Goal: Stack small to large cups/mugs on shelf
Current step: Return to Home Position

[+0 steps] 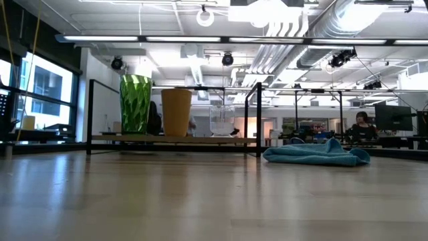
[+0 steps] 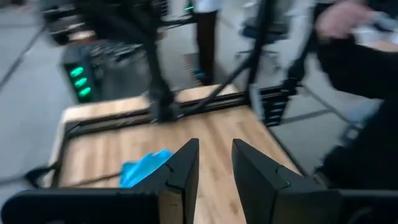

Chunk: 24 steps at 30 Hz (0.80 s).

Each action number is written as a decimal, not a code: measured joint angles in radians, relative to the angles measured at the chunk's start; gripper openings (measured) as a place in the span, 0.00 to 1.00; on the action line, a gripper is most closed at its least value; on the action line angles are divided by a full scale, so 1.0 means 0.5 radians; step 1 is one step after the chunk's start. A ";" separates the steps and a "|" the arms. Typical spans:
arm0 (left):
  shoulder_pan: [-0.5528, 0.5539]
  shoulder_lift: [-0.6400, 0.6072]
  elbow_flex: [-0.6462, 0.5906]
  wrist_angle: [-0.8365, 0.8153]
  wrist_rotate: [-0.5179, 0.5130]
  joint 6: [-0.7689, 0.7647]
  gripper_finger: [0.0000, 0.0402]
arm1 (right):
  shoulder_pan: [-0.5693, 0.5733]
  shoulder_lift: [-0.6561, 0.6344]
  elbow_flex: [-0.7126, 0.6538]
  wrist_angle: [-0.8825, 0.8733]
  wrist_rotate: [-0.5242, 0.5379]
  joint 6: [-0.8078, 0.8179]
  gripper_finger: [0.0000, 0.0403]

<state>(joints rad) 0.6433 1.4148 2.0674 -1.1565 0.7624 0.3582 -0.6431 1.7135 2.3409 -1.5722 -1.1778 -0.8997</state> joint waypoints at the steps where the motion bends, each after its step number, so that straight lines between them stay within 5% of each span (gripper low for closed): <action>1: -0.027 0.000 0.000 0.007 0.043 0.017 0.21 | -0.027 -0.010 0.000 0.001 -0.041 -0.009 0.23; 14: -0.135 -0.072 -0.195 0.174 0.391 0.217 0.21 | -0.280 -0.043 0.000 0.001 -0.259 -0.104 0.23; 24: -0.134 -0.389 -0.757 0.975 0.228 0.086 0.21 | -0.476 -0.091 0.000 0.002 -0.346 -0.139 0.23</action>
<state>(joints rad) 0.5762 1.2201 1.6891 -0.6689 0.8762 0.4014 -0.8811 1.6680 2.3409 -1.5711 -1.3507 -0.9691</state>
